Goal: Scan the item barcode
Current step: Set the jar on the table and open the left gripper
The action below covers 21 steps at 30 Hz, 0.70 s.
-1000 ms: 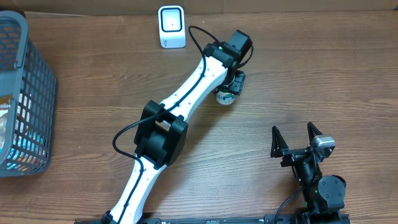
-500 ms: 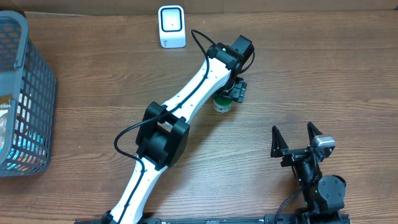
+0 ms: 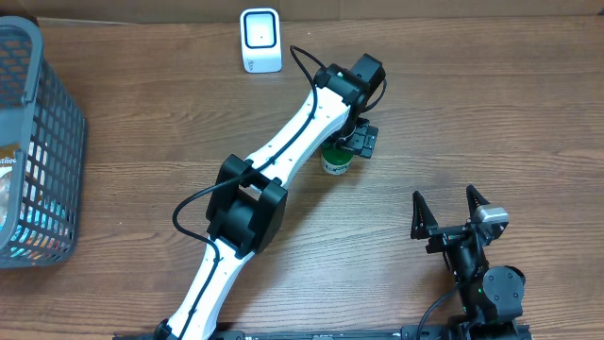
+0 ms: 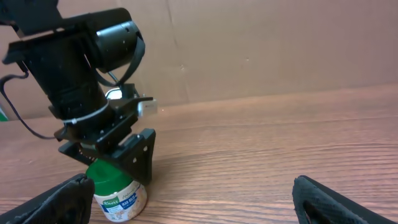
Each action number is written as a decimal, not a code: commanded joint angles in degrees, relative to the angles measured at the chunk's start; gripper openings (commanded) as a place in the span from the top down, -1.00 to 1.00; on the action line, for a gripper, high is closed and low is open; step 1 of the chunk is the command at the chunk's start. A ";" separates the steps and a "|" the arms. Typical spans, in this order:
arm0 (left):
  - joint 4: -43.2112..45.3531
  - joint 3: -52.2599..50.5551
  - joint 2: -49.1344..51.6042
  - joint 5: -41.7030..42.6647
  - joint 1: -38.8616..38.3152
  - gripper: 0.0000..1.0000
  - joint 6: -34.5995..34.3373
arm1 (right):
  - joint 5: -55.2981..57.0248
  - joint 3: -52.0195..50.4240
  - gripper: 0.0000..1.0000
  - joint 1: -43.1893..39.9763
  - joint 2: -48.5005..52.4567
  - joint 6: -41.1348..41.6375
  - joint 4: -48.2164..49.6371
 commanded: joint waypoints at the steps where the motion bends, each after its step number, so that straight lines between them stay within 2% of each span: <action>1: -0.72 4.96 -4.26 0.59 1.20 -1.00 2.03 | 0.09 -0.59 -1.00 -0.07 -0.50 0.04 0.35; 7: -3.48 9.49 -12.85 0.57 5.68 -0.99 2.73 | 0.09 -0.59 -1.00 -0.07 -0.50 0.04 0.37; 13: -6.69 10.08 -23.71 -0.09 14.97 -1.00 2.82 | 0.09 -0.59 -1.00 -0.07 -0.50 0.04 0.35; 21: -12.48 10.08 -35.93 -0.22 37.55 -0.99 3.04 | 0.09 -0.59 -1.00 -0.07 -0.50 0.04 0.37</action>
